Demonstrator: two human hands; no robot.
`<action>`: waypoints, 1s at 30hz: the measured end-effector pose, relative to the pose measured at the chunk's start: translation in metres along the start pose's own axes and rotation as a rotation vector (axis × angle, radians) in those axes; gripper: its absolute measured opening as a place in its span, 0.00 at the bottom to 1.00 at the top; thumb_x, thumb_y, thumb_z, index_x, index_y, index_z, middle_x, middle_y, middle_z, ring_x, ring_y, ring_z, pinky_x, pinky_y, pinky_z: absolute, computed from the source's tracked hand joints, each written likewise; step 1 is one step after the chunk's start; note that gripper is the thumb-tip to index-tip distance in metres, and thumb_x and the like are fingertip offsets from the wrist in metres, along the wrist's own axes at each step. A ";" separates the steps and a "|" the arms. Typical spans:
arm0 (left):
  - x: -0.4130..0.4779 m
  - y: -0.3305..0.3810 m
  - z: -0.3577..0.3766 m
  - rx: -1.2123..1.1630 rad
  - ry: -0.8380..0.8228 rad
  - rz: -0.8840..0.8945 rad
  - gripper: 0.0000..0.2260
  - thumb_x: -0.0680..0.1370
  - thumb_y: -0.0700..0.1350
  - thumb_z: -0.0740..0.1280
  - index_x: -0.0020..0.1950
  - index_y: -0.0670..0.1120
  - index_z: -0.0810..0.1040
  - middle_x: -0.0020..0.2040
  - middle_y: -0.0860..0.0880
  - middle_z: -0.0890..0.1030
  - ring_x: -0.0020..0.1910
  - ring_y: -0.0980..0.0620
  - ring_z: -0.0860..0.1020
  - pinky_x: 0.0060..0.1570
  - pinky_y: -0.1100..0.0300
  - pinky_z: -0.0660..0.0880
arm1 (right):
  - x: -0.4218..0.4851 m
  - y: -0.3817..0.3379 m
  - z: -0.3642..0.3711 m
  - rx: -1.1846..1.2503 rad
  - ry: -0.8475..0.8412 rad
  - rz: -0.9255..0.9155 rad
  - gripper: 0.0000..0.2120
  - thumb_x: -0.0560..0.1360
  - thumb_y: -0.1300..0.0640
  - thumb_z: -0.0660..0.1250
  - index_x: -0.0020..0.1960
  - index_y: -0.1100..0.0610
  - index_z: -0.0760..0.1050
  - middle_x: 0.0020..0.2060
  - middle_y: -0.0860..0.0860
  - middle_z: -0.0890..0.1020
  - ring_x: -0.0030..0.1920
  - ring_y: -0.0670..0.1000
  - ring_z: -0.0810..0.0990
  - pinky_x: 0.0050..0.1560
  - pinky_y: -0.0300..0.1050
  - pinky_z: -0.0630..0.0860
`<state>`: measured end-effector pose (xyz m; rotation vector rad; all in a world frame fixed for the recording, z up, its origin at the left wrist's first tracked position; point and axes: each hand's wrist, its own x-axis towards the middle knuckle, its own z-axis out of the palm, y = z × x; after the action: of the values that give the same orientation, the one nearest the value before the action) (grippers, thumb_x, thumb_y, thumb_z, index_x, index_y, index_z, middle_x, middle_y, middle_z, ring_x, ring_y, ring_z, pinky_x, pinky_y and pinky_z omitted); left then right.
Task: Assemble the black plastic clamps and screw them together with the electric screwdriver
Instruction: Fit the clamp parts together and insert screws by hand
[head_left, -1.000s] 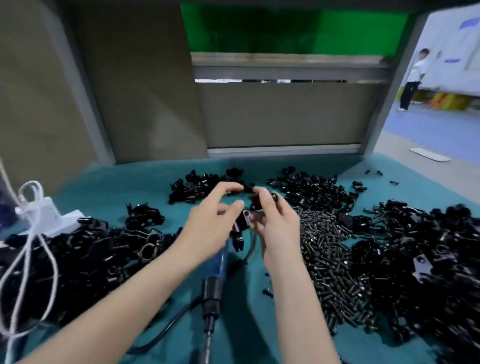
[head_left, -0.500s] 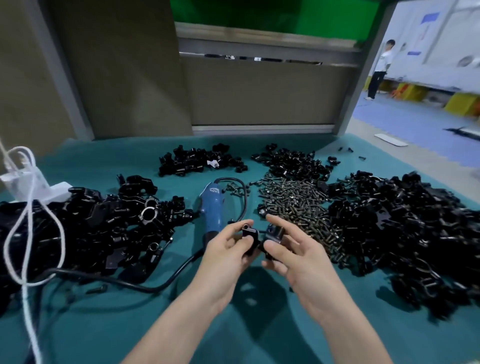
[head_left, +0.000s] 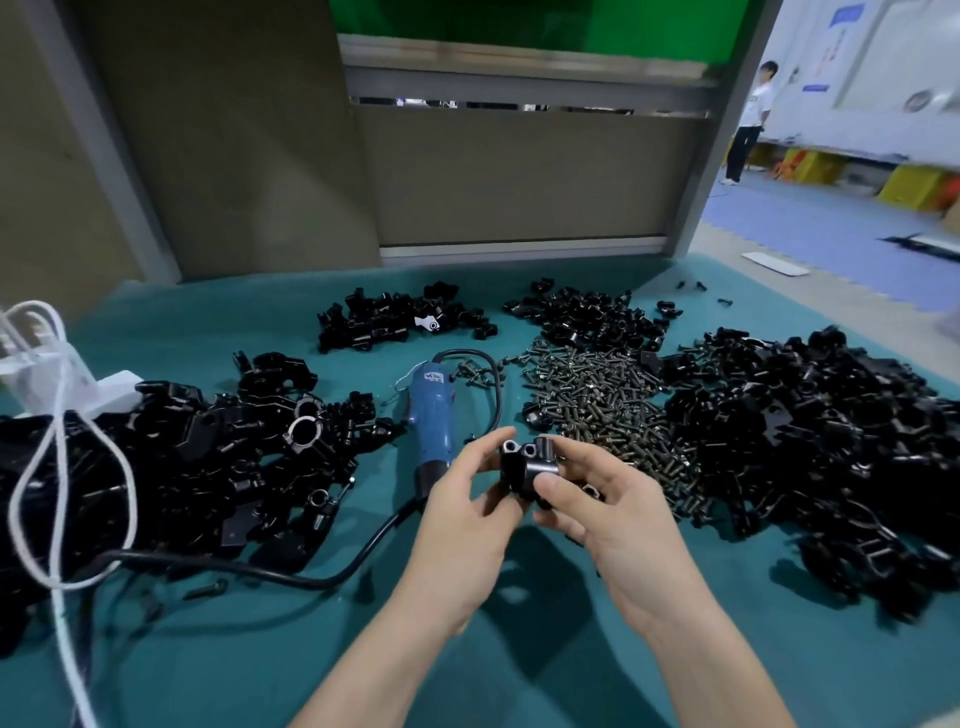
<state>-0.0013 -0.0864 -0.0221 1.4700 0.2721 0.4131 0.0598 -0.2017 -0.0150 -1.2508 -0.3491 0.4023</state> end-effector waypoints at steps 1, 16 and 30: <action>0.000 0.000 0.000 0.016 -0.001 0.017 0.23 0.76 0.29 0.65 0.60 0.56 0.76 0.59 0.50 0.80 0.53 0.50 0.82 0.59 0.53 0.77 | 0.000 -0.001 0.001 -0.022 -0.006 -0.002 0.15 0.71 0.69 0.70 0.48 0.51 0.85 0.38 0.51 0.83 0.39 0.48 0.82 0.37 0.39 0.79; -0.015 -0.011 0.010 0.342 0.095 0.181 0.28 0.68 0.38 0.76 0.59 0.64 0.76 0.49 0.58 0.81 0.48 0.56 0.81 0.53 0.59 0.78 | -0.003 -0.009 -0.026 -0.019 -0.203 0.122 0.13 0.69 0.59 0.68 0.53 0.56 0.84 0.51 0.58 0.85 0.49 0.54 0.84 0.41 0.42 0.80; -0.017 -0.026 0.015 0.542 0.074 0.374 0.22 0.67 0.42 0.78 0.57 0.59 0.79 0.50 0.64 0.81 0.52 0.62 0.78 0.54 0.70 0.72 | -0.005 0.009 -0.040 -0.011 -0.070 0.151 0.12 0.67 0.60 0.71 0.50 0.57 0.85 0.50 0.58 0.85 0.48 0.53 0.84 0.43 0.41 0.80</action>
<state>-0.0074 -0.1080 -0.0474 2.0512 0.1720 0.7349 0.0730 -0.2352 -0.0348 -1.2803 -0.3177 0.5753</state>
